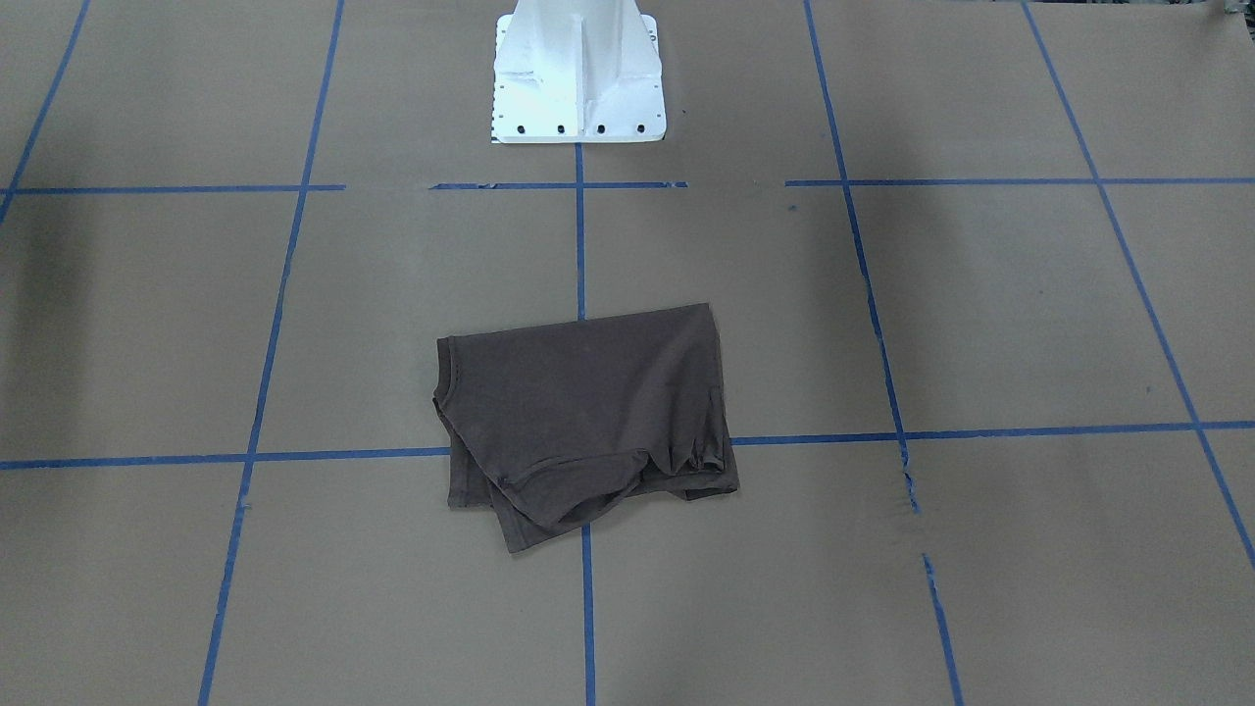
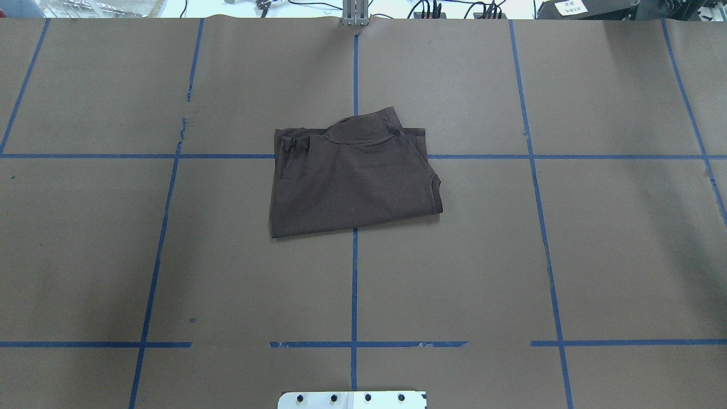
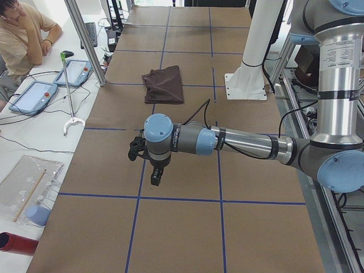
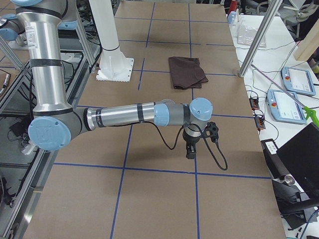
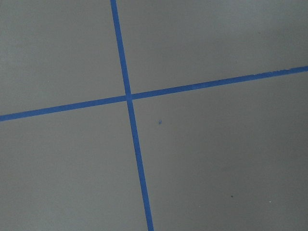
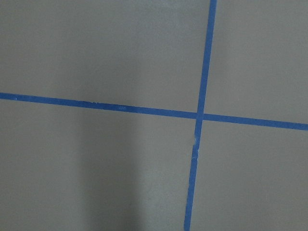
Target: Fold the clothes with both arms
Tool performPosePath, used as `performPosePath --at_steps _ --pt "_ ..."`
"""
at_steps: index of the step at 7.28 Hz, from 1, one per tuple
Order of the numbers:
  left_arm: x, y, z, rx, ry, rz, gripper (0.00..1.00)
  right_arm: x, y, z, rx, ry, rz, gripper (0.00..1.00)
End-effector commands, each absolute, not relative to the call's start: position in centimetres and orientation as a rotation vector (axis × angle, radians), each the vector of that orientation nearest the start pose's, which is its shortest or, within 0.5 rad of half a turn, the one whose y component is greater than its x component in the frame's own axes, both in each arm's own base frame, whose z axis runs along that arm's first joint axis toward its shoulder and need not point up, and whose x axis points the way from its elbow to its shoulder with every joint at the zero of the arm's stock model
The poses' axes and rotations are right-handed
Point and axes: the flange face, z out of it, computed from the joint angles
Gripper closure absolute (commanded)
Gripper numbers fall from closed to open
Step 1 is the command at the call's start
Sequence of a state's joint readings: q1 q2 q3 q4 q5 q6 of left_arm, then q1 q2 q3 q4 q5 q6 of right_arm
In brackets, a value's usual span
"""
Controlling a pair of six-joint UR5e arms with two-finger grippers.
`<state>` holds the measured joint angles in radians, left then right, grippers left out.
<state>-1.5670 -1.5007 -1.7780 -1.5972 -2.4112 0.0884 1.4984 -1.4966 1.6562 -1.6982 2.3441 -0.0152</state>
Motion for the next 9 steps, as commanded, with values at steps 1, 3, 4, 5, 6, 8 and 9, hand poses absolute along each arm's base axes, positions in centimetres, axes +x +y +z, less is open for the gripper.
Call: performPosePath --at_steps 1,3,4,5,6,8,9 --pt "-5.7 -47.4 59.4 0.233 0.817 0.178 0.0 2.4 -52.1 59.7 -0.002 -0.777 -0.093 0.0" --pt "-5.6 -47.3 60.2 0.215 0.819 0.168 0.0 2.0 -52.2 59.8 -0.007 -0.768 -0.101 0.0" --pt "-5.6 -47.2 60.5 0.202 0.817 0.16 0.0 2.0 -52.2 60.1 -0.011 -0.763 -0.1 0.0" --pt "-5.8 -46.8 60.4 0.196 0.802 0.152 0.0 1.8 -52.2 60.2 -0.015 -0.764 -0.101 0.0" --pt "-6.2 -45.3 62.9 0.126 0.751 0.121 0.0 1.6 -52.2 60.3 -0.016 -0.764 -0.106 0.0" --pt "-6.4 -44.6 63.5 0.05 0.754 0.087 0.0 1.6 -52.2 60.0 -0.01 -0.766 -0.107 0.0" --pt "-6.4 -44.4 63.9 0.037 0.745 0.085 0.0 1.6 -52.1 60.0 -0.01 -0.771 -0.107 0.0"
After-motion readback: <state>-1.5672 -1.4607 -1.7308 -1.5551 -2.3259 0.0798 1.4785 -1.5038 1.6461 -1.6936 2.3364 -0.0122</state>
